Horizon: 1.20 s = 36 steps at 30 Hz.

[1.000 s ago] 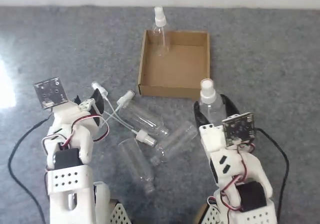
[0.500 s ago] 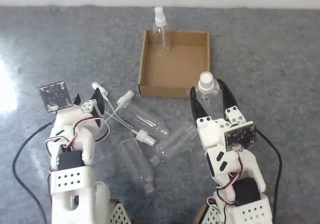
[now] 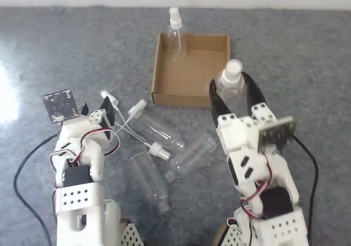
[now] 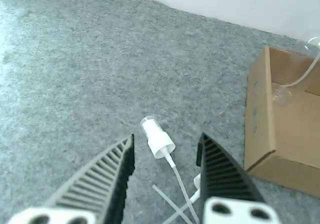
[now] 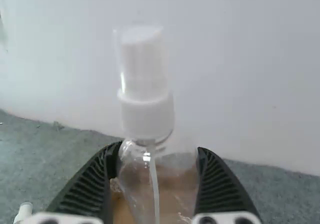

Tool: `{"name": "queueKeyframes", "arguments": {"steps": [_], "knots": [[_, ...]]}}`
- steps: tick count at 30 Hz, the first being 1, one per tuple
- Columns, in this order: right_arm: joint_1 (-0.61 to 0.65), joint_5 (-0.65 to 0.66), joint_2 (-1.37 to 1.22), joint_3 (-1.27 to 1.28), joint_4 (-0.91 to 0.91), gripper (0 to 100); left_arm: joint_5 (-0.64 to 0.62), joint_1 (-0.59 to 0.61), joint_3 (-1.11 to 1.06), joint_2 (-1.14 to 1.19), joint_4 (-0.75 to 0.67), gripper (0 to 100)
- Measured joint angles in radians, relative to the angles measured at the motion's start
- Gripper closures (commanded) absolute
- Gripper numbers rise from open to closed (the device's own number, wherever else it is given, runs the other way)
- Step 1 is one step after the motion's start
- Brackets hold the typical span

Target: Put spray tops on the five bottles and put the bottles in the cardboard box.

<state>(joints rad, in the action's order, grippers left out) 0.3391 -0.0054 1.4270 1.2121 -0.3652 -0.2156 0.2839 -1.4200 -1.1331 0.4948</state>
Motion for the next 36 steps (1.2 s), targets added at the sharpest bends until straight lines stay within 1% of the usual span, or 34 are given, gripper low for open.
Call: {"name": "queueKeyframes", "arguments": {"steps": [6,11,15,22,25,36], "knots": [[0.0,-0.072,-0.247,-0.097,0.118,96.9,0.0,0.0,0.0,0.0,0.0,81],[0.002,-0.083,-0.422,-0.12,0.252,96.9,0.0,0.025,0.0,0.0,0.0,81],[0.0,-0.084,-0.56,-0.12,0.385,96.9,0.0,0.048,0.0,0.0,-0.028,81],[0.002,-0.084,-0.789,-0.123,0.615,96.9,0.002,0.049,0.0,0.0,-0.031,81],[0.0,-0.084,-0.879,-0.172,0.649,96.9,0.002,0.048,0.0,0.0,-0.031,81],[0.0,-0.084,-1.204,-0.394,0.661,96.9,0.002,0.048,0.0,0.0,-0.031,81]]}}
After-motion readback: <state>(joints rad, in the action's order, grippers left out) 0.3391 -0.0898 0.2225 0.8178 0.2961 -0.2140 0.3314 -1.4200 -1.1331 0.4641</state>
